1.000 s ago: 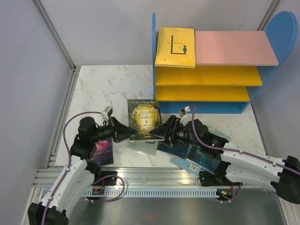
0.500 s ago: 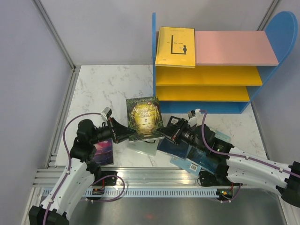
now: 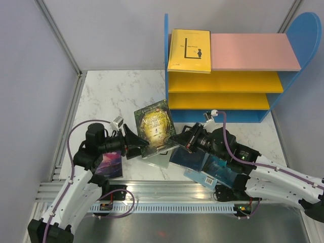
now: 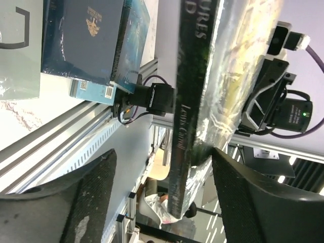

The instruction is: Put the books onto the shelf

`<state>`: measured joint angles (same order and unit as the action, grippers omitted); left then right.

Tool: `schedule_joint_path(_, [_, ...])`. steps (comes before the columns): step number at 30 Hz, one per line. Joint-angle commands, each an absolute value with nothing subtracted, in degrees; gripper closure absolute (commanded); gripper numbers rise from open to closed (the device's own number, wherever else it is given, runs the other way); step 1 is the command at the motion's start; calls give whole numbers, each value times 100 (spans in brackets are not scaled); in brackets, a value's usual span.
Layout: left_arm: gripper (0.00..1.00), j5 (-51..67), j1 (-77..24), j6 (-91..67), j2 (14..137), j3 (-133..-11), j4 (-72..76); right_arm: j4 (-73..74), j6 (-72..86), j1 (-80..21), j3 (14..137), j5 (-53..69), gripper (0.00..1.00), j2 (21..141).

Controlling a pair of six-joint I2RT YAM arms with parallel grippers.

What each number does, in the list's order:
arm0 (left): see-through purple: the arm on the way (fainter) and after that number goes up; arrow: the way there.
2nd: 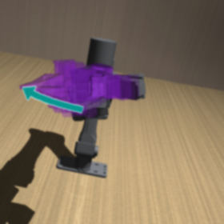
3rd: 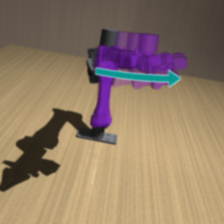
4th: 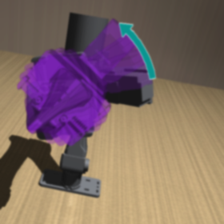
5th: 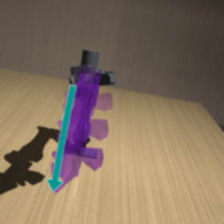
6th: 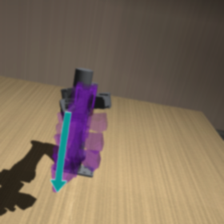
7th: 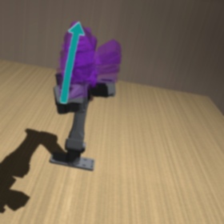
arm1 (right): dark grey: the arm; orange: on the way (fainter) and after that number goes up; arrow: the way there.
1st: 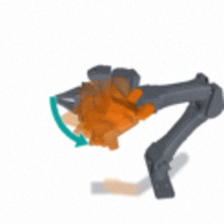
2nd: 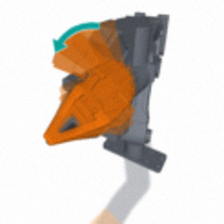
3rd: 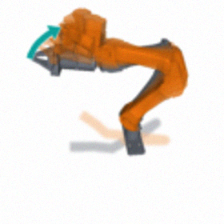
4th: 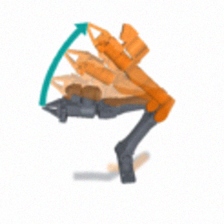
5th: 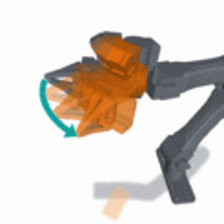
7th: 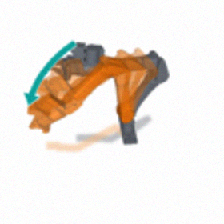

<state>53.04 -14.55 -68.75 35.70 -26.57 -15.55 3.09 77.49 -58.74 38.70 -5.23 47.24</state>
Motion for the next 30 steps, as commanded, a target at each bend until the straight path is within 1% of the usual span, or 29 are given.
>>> schedule_joint_path(1, [18,5204,-1441,-5802,3568,-3234,-2776,272,7445,-5906,4570,-440,100,4395])
schedule_joint_path(2, [14,5151,-1450,-5722,3568,-3304,-2934,403,7392,-5906,4683,-387,100,4386])
schedule_joint_path(3, [0,5072,-1441,-5548,3577,-3426,-3223,500,7331,-5898,4754,-230,100,4447])
schedule_joint_path(8, [0,4712,-1441,-5037,3393,-3796,-4199,1237,6839,-5994,5536,158,100,4772])
schedule_joint_path(12, [0,4343,-1441,-4659,3165,-4139,-4903,1362,6829,-6047,6204,150,100,5097])
schedule_joint_path(13, [0,4290,-1441,-4623,3112,-4192,-5131,1397,6812,-6056,6553,115,100,5167])
schedule_joint_path(20, [0,4008,-1441,-4456,2866,-4815,-5791,1556,6680,-6064,8120,-95,100,6002])
schedule_joint_path(30, [0,4096,-1441,-4316,2338,-6002,-6503,1766,6469,-6047,10255,-517,100,7426])
